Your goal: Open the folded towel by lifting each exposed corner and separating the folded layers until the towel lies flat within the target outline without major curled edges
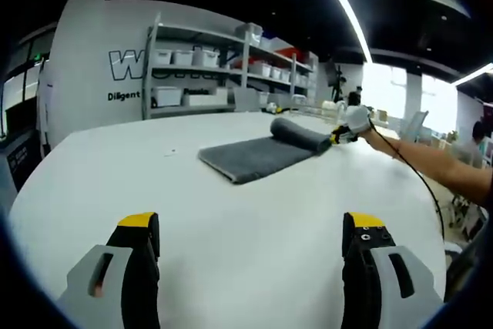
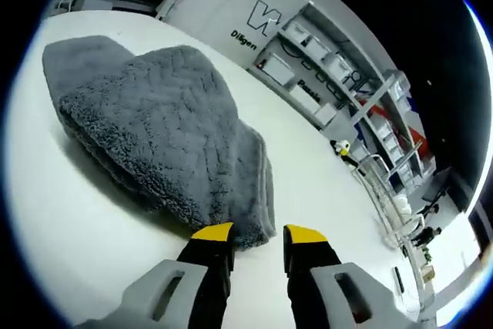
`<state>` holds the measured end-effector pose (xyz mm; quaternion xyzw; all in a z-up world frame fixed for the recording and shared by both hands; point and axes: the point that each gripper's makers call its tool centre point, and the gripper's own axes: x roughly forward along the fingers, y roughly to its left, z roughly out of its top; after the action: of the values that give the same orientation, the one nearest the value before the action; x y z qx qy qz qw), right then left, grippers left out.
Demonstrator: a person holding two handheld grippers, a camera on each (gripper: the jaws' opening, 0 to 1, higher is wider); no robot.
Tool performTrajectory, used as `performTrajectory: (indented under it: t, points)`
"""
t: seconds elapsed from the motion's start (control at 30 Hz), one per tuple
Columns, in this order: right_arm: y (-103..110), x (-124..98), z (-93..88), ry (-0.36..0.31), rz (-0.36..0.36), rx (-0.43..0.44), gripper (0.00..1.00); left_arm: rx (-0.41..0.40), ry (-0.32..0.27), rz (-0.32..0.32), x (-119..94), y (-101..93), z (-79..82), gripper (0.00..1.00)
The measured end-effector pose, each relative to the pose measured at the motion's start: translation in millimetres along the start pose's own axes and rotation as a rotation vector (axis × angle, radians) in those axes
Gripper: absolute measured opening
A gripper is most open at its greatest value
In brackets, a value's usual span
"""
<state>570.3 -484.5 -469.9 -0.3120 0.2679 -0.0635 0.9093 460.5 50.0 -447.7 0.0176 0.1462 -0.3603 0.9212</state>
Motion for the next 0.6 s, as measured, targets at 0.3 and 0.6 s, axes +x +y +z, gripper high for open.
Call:
performTrajectory:
  t: [0.3,0.6]
  points:
    - [-5.1,-30.7,-1.7,0.023,0.044,0.090,0.60,0.002,-0.003,-0.001,-0.1,-0.6,0.8,0.97]
    - [6.2,-66.6,3.9,-0.023,0.153,0.119,0.81,0.004,-0.008,-0.001,-1.3,-0.9,2.6,0.98]
